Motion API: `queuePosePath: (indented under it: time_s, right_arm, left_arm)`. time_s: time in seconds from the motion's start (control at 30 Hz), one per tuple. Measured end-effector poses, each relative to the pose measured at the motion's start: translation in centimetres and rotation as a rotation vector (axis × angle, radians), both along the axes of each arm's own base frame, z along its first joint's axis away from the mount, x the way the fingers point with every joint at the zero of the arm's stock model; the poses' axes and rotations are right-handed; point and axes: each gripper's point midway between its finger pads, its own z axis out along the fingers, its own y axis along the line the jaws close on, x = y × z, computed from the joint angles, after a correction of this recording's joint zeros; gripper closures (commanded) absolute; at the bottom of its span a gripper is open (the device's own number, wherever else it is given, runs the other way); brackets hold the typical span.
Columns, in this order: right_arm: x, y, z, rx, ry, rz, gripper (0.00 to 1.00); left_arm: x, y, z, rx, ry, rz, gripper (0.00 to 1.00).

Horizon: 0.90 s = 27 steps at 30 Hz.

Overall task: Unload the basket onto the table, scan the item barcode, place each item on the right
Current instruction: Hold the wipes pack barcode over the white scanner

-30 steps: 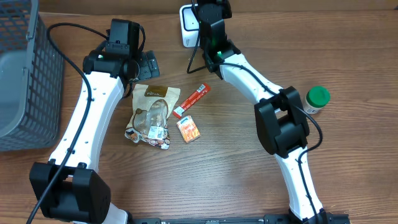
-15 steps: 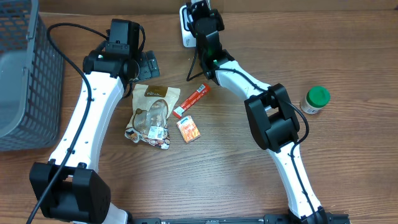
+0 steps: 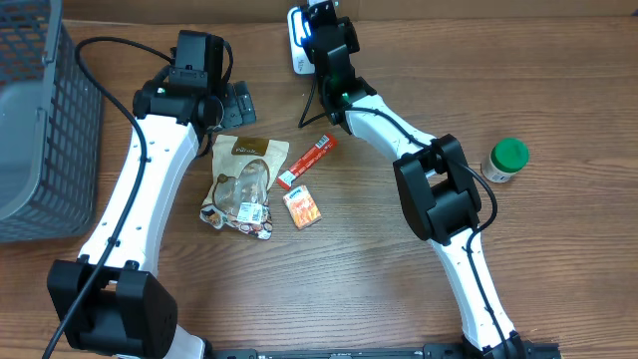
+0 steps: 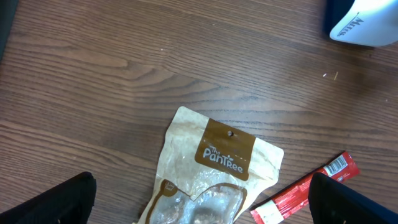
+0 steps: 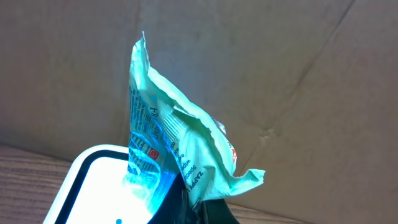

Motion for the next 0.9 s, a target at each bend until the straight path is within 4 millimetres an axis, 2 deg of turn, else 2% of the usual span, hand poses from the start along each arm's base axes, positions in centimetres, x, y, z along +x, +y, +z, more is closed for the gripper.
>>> queuePosePath:
  time_s: [0.3,0.57,0.9]
  right_arm:
    - [-1.1,1.1,-1.0,-0.040,0.073,0.017,0.96]
    - [-2.3,2.2,-3.7,-0.086,0.185,0.077,0.96]
    - [-2.6,3.0,-3.4,-0.070,0.194,0.115,0.96]
  left_arm:
    - [0.0,0.0,0.0,0.000,0.000,0.000,0.00]
    - [0.0,0.0,0.0,0.000,0.000,0.000,0.00]
    - [0.0,0.0,0.0,0.000,0.000,0.000,0.00]
